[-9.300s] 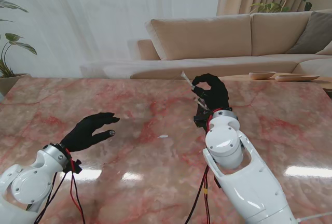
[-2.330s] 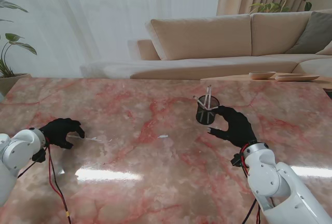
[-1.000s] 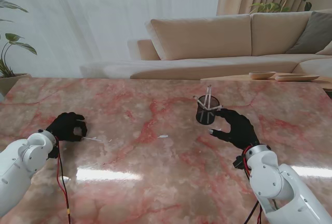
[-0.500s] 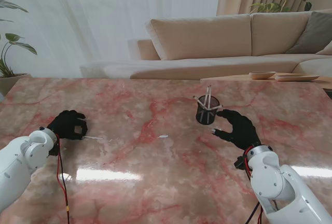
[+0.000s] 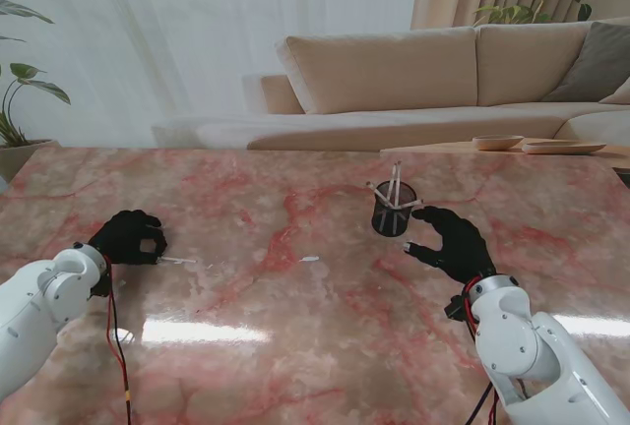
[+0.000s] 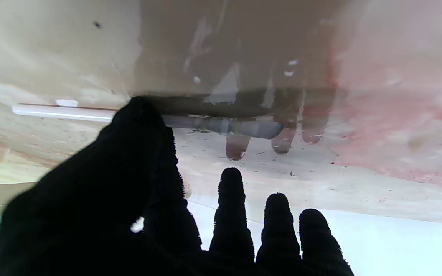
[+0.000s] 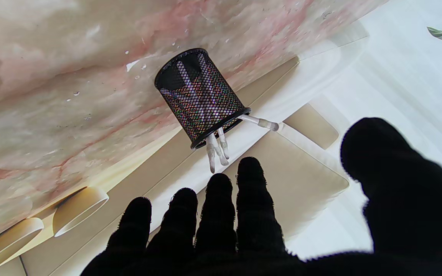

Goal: Insert makeup brushes into the holder

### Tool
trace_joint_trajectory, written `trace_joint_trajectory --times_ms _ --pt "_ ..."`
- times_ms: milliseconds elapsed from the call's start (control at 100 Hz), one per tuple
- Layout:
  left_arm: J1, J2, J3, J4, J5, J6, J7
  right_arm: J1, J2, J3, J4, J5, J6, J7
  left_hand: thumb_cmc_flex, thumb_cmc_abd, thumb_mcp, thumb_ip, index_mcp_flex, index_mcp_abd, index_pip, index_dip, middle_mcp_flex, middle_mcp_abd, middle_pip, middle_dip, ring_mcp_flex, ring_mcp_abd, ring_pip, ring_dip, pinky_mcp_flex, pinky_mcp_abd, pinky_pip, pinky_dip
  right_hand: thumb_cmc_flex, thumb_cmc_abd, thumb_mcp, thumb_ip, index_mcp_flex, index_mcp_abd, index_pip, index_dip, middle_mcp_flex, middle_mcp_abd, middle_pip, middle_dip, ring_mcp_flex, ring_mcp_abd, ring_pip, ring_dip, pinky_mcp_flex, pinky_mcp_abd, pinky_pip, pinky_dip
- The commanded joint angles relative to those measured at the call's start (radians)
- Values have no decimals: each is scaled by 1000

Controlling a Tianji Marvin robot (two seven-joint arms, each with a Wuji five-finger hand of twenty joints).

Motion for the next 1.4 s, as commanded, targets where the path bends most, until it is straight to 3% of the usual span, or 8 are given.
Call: trace_joint_trajectory --times_ms 0,260,670,1160,1390 --pt "56 -14 7 28 19 2 -34 -7 -3 -1 -1 8 8 9 171 65 -14 102 82 84 31 -7 9 7 24 21 -18 -31 -9 12 -2 -30 -33 -17 0 14 22 3 -8 0 -3 9 5 4 6 19 -17 -4 7 6 -14 -10 7 4" --pt "115 -22 -89 -70 19 -6 -67 -3 -4 -3 2 18 2 8 169 64 -14 104 87 84 18 -4 8 7 21 29 -21 -33 -14 14 -2 -26 -35 -23 -7 18 24 -2 -11 0 -4 9 4 4 6 20 -20 -4 6 7 -14 -10 4 1" --pt "168 -31 -167 -171 21 -12 -84 -1 -7 -9 7 37 1 5 172 72 -24 103 79 82 17 9 13 6 19 34 -18 -34 -13 19 -2 -21 -36 -28 -9 21 27 -5 -12 1 -5 9 8 5 6 21 -20 -3 7 8 -12 -11 -1 -4" --pt "207 -41 -201 -269 9 15 -107 -2 -7 -7 6 26 -7 -3 172 77 -32 104 73 90 20 15 17 9 11 38 -19 -32 -16 19 -1 -19 -43 -42 -8 19 24 -8 -11 -1 -5 10 6 5 4 21 -21 -2 6 8 -10 -13 -6 -9" --pt "209 -43 -192 -300 5 32 -122 -12 -2 -10 -14 -38 -12 -15 173 75 -32 105 74 90 21 15 23 10 7 39 -18 -31 -14 19 -2 -14 -41 -42 -1 14 22 -8 -9 0 -4 10 7 6 4 21 -14 3 8 8 -9 -12 -6 -10"
